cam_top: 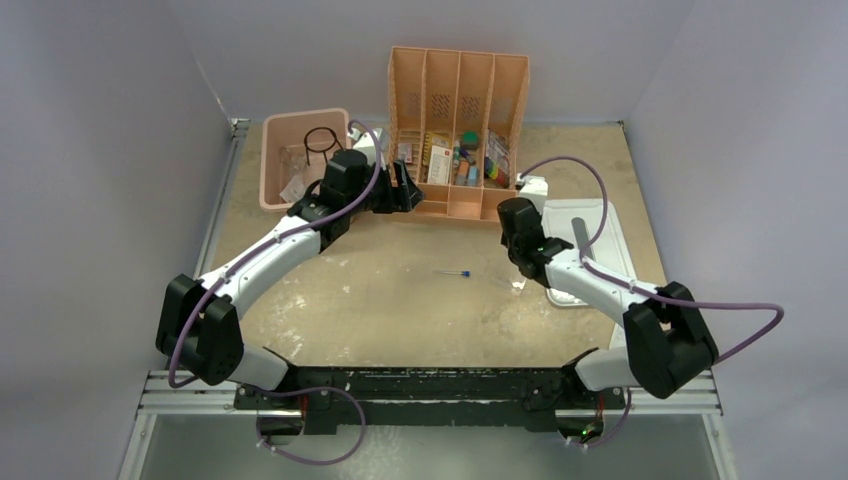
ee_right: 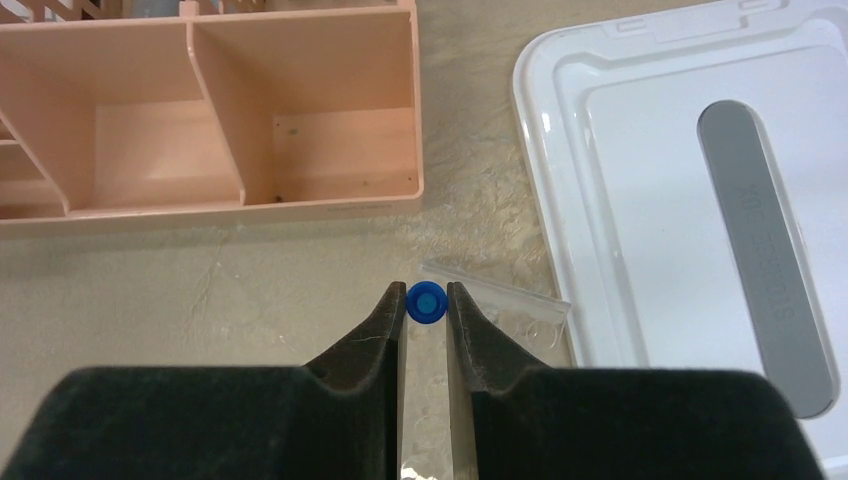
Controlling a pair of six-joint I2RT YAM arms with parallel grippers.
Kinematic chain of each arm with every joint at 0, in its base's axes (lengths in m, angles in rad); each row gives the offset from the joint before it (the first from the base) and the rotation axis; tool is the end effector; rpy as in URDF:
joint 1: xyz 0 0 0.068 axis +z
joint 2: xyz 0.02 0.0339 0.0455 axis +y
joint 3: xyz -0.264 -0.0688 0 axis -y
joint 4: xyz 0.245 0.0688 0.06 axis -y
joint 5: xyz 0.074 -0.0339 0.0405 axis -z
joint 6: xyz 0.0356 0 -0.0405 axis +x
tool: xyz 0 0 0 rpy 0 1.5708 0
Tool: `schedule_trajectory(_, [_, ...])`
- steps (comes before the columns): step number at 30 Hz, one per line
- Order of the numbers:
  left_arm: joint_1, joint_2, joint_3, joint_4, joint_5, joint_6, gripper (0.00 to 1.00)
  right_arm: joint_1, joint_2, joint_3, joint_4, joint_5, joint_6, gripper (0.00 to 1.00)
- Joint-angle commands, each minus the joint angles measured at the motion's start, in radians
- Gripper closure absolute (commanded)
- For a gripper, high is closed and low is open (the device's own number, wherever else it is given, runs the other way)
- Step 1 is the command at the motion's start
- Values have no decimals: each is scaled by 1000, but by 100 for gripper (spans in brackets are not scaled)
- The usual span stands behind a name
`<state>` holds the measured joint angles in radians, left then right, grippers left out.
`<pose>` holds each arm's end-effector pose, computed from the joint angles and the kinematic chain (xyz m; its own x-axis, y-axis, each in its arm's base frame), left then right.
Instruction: Organize the chemistry lab equipment
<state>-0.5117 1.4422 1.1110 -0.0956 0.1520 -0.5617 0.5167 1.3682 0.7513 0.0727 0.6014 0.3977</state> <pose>0.2910 -0.1696 0.3072 -0.6273 -0.2515 -0.7370 0.3191 0.7803 -0.5379 0.2620 0.1257 0.2258 -0.4098 0.1345 -0.9022 0.1868 0.9805 0.0613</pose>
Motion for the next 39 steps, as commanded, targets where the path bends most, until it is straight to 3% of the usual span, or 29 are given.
schedule_trajectory(1, [2, -6, 38, 19, -9, 15, 33, 1, 28, -12, 36, 16, -16, 87])
schedule_trajectory(9, [3, -9, 41, 2, -14, 29, 33, 0, 95, -40, 175, 16, -45, 87])
schedule_trajectory(23, [3, -8, 44, 5, -7, 36, 33, 1, 94, -97, 219, -33, 11, 82])
schedule_trajectory(26, [3, -12, 43, 12, -5, 39, 33, 0, 88, -69, 167, -24, 27, 74])
schedule_trajectory(34, [2, -26, 42, 6, -34, 55, 30, 0, -37, -4, 8, -8, 89, 39])
schedule_trajectory(39, [2, -29, 40, 5, -32, 62, 29, 0, -89, 52, -113, 13, 113, 32])
